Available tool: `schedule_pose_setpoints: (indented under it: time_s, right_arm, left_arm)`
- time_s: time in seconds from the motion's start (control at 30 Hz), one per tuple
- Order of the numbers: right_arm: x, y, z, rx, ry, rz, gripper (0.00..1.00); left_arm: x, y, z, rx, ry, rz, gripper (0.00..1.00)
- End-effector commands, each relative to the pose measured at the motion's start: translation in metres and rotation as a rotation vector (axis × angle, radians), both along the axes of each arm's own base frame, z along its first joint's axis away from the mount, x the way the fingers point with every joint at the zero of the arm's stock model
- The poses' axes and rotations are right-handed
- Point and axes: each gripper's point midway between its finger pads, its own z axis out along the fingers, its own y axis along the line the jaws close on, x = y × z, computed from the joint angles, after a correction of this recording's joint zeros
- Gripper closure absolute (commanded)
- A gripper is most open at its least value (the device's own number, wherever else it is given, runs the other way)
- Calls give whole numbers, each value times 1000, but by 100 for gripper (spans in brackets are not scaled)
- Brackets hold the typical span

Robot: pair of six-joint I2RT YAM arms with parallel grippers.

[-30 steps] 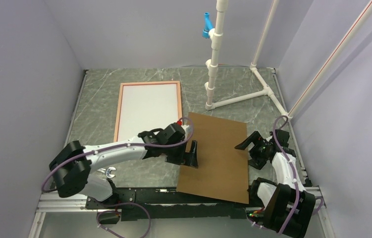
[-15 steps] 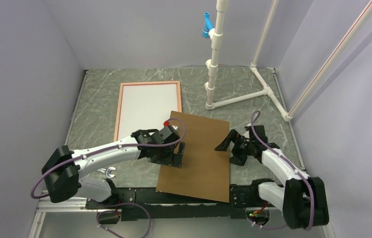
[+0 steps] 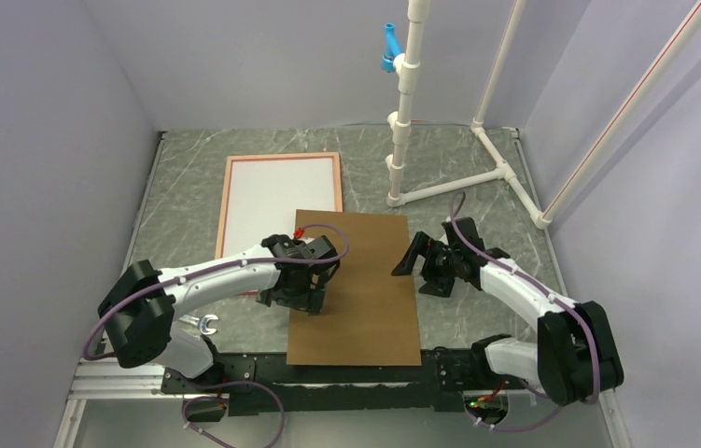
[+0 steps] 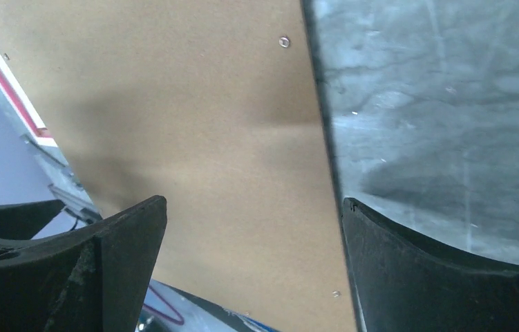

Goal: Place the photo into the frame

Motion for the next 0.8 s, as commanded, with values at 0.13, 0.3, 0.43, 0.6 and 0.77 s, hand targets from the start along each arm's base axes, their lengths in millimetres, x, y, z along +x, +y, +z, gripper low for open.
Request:
schedule_pose_setpoints:
  time_s: [0.13,0.3,0.43,0.6,0.77]
  right_arm:
    - [-24,-13,-23,-52,-15,23,0]
    - [-29,0,-34,39,-19,59,3]
    - [-29,5,-41,64,-16,78,3]
    - [-29,15,-39,129,-24,118,5]
    - [-20,31,-17,233,-95,154,5]
  left_arm:
    - [8,-26,3,-153,-32,-41,1]
    - [9,-35,-2,-240,-33,-53,1]
    - [7,-41,-7,-313,-19,-55,1]
    - [8,-34,-7,-274,-24,-43,11]
    - [10,-9,-10,-123,-20,1,7]
